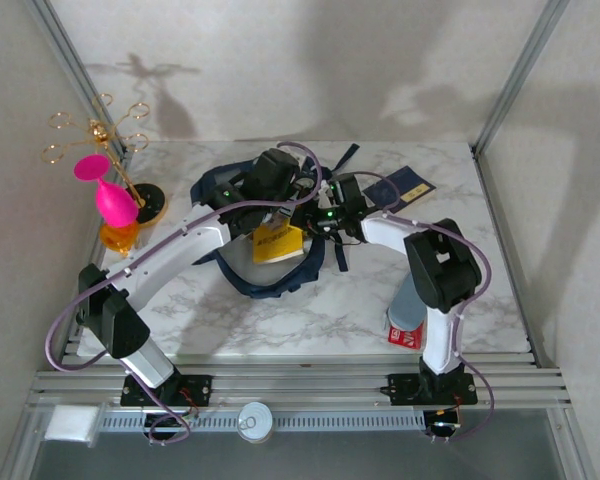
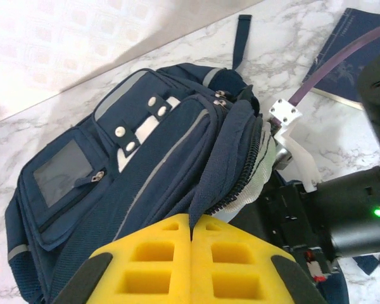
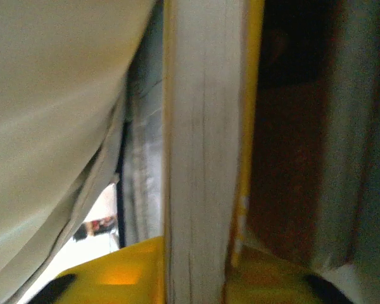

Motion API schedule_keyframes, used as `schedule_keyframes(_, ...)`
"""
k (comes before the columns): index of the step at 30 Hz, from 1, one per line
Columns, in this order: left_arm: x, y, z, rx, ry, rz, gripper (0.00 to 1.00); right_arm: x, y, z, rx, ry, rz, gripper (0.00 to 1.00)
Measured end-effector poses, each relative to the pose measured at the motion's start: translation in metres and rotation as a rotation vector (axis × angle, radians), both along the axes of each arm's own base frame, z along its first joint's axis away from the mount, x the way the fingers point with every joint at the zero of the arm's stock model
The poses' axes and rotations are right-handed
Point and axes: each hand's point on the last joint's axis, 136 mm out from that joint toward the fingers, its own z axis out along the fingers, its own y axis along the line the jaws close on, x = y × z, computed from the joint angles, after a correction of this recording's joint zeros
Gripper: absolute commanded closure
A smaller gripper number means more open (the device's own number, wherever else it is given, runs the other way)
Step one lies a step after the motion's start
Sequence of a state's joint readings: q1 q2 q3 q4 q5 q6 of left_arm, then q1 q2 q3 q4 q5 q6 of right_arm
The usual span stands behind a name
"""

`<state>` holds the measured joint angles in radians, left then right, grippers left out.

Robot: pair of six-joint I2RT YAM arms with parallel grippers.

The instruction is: Pack the student bag

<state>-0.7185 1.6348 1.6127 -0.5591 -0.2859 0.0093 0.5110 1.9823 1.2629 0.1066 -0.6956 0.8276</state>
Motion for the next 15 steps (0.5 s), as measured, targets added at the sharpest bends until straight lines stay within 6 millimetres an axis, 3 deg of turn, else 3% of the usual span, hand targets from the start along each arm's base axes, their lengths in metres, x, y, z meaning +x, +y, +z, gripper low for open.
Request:
schedule_keyframes(3,0.001,0.002,0.000,-0.001,-0.004,0.017,1.00,0.004,-0.006,-0.009,-0.059,-0.022,-0.016,0.44)
schedule_keyframes(7,0.000,0.003,-0.002,0.003,0.000,0.017,1.00,0.000,-0.023,-0.006,-0.154,-0.092,-0.056,0.39)
schedule_keyframes(11,-0.001,0.003,-0.002,0.001,0.001,0.016,1.00,-0.019,-0.052,0.024,-0.267,-0.220,-0.138,0.42)
schedule_keyframes(15,0.000,0.002,-0.002,-0.009,-0.001,0.016,1.00,-0.047,-0.049,0.055,-0.308,-0.331,-0.133,0.53)
